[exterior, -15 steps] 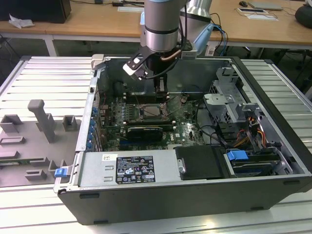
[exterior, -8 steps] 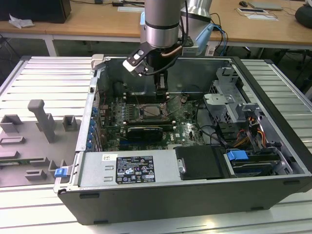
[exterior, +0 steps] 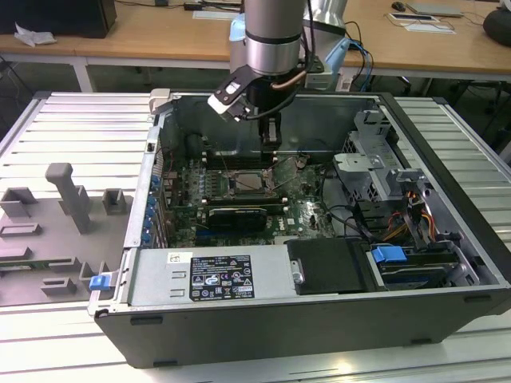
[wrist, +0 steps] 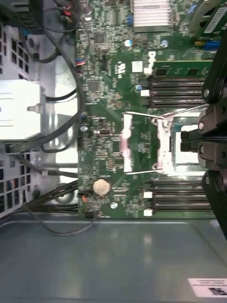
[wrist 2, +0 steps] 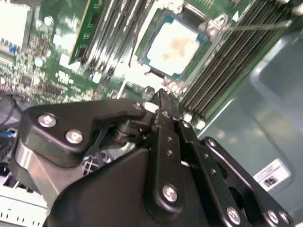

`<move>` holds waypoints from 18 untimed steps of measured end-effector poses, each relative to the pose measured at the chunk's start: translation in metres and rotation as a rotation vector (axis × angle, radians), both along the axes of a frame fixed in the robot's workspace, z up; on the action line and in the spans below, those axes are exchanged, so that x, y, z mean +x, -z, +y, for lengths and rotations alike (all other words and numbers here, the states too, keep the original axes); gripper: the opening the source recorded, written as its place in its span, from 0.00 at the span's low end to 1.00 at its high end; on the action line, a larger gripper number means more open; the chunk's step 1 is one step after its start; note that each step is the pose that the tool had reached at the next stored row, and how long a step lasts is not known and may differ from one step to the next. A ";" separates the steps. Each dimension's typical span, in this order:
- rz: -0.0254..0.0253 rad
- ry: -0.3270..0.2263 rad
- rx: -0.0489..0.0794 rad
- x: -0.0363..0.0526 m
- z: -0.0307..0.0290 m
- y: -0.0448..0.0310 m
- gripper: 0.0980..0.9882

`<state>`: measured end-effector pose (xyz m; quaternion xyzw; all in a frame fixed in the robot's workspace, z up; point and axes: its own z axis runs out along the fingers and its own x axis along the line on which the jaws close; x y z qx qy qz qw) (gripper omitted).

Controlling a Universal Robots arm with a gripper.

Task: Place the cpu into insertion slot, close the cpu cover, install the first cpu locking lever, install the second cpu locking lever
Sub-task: 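Close the cpu cover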

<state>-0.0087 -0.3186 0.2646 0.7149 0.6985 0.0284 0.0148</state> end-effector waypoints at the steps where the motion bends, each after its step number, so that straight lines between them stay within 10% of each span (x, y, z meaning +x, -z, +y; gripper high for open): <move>1: 0.0003 0.000 0.000 0.0058 0.0000 0.0000 0.01; 18: 0.0008 -0.031 0.000 0.0239 -0.0009 0.0024 0.01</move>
